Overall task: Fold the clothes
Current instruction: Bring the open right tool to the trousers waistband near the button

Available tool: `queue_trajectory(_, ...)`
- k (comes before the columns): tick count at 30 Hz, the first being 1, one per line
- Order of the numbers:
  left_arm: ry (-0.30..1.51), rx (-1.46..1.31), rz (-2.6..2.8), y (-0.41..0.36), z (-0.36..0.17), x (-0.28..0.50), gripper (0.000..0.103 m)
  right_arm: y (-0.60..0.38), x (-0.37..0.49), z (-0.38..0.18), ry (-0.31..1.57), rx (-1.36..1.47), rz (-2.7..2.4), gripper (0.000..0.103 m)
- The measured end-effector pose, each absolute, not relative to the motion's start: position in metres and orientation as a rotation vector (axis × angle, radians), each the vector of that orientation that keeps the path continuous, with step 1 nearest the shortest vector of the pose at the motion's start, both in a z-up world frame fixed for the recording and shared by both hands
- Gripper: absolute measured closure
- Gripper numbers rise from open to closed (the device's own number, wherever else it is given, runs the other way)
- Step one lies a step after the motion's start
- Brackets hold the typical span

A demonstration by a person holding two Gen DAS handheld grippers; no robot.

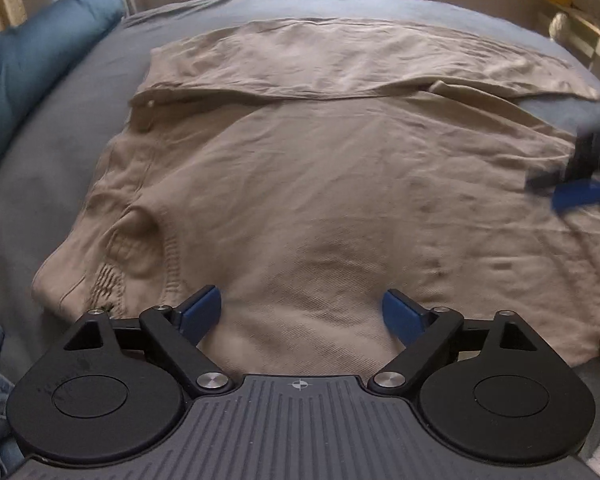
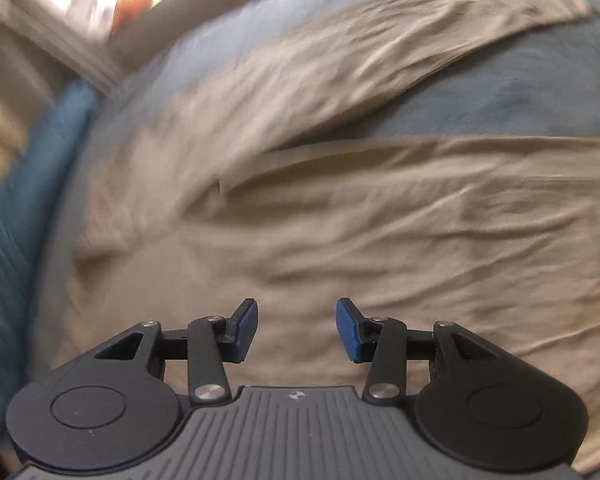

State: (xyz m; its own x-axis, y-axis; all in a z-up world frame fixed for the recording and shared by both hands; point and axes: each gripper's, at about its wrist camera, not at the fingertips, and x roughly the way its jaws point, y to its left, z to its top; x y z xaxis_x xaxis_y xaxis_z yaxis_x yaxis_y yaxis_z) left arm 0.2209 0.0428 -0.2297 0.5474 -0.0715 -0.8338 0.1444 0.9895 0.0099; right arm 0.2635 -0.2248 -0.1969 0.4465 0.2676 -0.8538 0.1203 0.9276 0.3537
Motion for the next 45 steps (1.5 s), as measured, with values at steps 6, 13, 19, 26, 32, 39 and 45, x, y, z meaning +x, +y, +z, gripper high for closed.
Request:
queue_trajectory(6,0.989,0.054,-0.142,0.046,-0.233,0.220,0.010,-0.190,0.223,-0.200,1.258,0.155,0.178,0.056)
queue_trajectory(13,0.967,0.044,-0.163,0.050,-0.235,0.211,0.008,-0.176,0.221,-0.169,1.234,0.092,0.208,0.056)
queue_trajectory(19,0.949,0.027,-0.179,0.054,-0.235,0.208,0.007,-0.131,0.260,-0.132,1.101,0.016,0.347,0.056)
queue_trajectory(26,0.939,-0.039,-0.200,0.064,-0.234,0.203,0.008,-0.020,0.318,-0.137,0.977,-0.227,0.682,0.057)
queue_trajectory(32,0.942,-0.084,-0.193,0.067,-0.233,0.203,0.008,0.055,0.352,-0.178,0.972,-0.445,0.749,0.057)
queue_trajectory(39,0.941,-0.108,-0.189,0.069,-0.235,0.201,0.008,0.066,0.370,-0.212,1.027,-0.447,0.742,0.059)
queue_trajectory(45,0.965,-0.087,-0.161,0.063,-0.232,0.203,0.008,0.063,0.369,-0.217,0.972,-0.424,0.762,0.063)
